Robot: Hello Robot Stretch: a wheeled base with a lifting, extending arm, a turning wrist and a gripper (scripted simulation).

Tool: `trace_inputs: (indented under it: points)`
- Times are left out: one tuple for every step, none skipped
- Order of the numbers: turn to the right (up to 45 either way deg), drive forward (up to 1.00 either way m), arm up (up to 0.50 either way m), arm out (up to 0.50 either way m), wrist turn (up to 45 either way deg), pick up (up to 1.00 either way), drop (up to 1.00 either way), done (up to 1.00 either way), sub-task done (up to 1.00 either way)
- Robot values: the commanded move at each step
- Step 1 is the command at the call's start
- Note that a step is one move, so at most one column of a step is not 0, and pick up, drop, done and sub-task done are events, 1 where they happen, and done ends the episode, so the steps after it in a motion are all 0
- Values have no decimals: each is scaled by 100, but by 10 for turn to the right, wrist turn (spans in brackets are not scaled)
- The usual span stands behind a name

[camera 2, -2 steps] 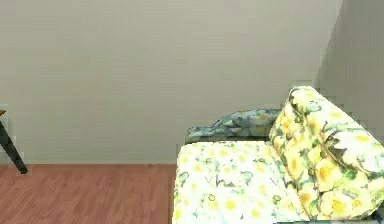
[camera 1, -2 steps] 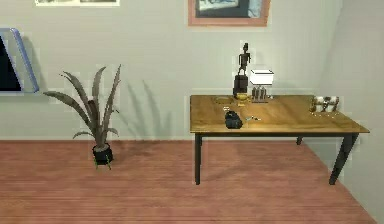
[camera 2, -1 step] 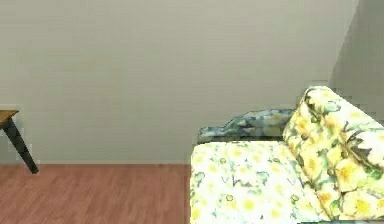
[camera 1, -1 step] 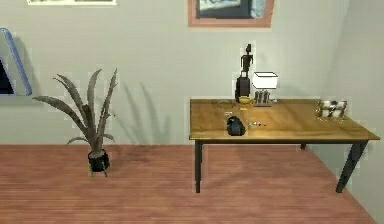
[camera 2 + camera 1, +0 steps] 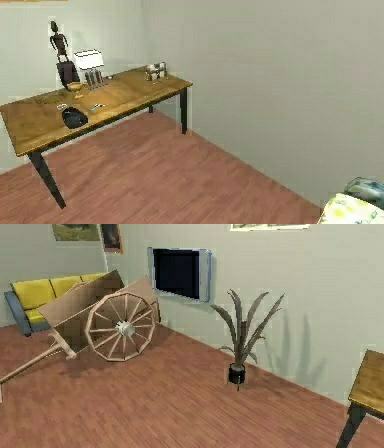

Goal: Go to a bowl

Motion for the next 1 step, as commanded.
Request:
trace_inputs:
  points:
    - [-150,0,0,0,0,0,0,0,0]
